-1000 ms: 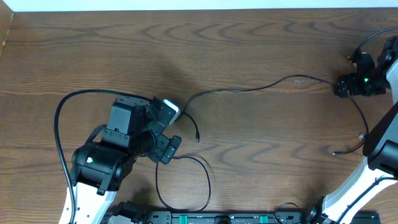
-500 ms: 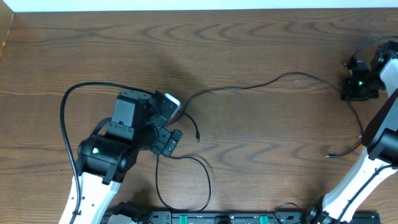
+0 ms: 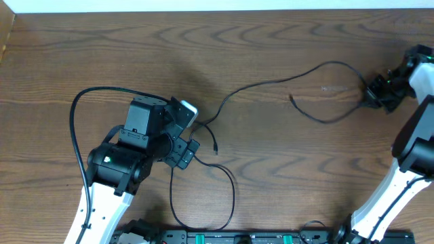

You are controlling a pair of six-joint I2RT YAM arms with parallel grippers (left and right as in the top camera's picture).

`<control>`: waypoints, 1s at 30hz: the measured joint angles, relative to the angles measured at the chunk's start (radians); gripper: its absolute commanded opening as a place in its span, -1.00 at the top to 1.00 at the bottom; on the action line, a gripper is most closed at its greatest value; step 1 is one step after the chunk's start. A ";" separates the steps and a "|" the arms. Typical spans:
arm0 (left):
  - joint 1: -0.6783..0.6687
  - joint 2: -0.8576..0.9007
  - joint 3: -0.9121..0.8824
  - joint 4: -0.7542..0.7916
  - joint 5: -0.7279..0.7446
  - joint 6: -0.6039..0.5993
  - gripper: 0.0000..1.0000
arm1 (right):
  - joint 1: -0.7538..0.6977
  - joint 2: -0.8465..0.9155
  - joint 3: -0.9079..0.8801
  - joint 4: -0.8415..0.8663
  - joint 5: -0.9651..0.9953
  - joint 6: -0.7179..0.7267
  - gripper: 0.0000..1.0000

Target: Untangle cables

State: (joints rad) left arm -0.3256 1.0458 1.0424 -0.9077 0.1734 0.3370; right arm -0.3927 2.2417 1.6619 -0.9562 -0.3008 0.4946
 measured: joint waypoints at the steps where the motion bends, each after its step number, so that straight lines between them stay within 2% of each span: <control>1: 0.000 0.000 0.000 0.000 0.000 0.000 -0.84 | 0.023 0.003 0.000 0.000 -0.028 0.081 0.98; 3: 0.000 0.000 0.000 0.000 0.000 0.000 -0.83 | 0.069 0.006 -0.002 0.008 -0.064 0.187 0.98; 8: 0.000 0.000 0.000 0.000 0.000 0.000 -0.83 | 0.143 0.010 -0.002 0.027 -0.093 0.312 0.97; 16: 0.000 0.000 0.000 0.000 0.000 0.000 -0.83 | 0.248 0.010 -0.002 0.002 -0.088 0.806 0.97; 24: 0.000 0.000 0.000 0.000 0.000 0.000 -0.84 | 0.369 0.011 -0.006 0.006 -0.114 1.168 0.96; 26: 0.000 0.000 0.000 0.000 0.000 0.000 -0.84 | 0.402 0.019 -0.008 0.006 -0.161 1.294 0.69; 28: 0.000 0.000 0.000 0.000 0.000 0.000 -0.84 | 0.426 0.026 -0.009 0.007 -0.206 1.365 0.63; 29: 0.000 0.000 0.000 0.000 0.000 0.000 -0.84 | 0.444 0.028 -0.013 0.016 -0.235 1.415 0.67; 30: 0.000 0.000 0.000 0.000 0.000 0.000 -0.84 | 0.460 0.032 -0.017 0.042 -0.259 1.444 0.78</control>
State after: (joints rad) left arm -0.3256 1.0458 1.0424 -0.9077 0.1730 0.3367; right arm 0.0673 2.2734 1.6451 -0.9146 -0.5594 1.9381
